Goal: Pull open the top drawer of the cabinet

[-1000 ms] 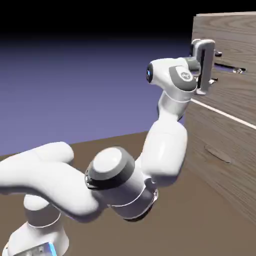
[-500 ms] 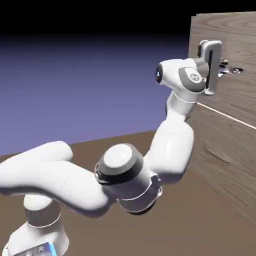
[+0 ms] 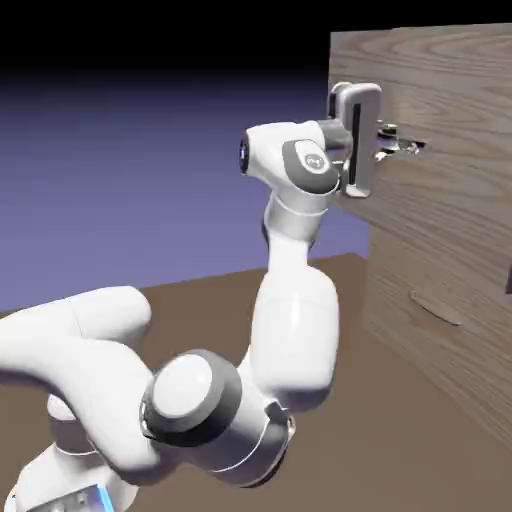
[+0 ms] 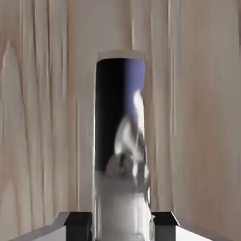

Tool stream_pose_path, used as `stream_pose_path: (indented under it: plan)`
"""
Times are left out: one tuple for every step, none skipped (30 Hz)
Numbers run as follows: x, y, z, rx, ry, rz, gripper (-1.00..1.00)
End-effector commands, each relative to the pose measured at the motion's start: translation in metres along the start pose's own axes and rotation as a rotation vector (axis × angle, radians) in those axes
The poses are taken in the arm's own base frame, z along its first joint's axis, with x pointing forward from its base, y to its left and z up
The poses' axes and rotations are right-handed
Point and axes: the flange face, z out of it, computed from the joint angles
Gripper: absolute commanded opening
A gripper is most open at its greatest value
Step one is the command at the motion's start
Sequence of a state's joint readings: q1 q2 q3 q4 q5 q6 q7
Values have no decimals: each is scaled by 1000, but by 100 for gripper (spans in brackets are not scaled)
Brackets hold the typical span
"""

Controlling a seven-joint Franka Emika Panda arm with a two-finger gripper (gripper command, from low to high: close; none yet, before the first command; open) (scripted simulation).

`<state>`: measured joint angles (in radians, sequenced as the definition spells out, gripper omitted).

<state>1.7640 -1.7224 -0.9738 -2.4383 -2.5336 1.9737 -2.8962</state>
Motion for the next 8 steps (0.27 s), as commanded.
stream_pose_path:
  plan:
    - [0,0,-13,-2,1,0,-100]
    - [0,0,-26,-2,1,0,-100]
    - [0,0,-39,-2,1,-1,-100]
    - [0,0,-46,-1,1,-1,-100]
    - [0,0,-49,-2,1,-1,-100]
    - [0,0,-49,-2,1,-1,100]
    - [0,0,-49,-2,1,-1,100]
    - [0,-1,-64,-3,1,1,100]
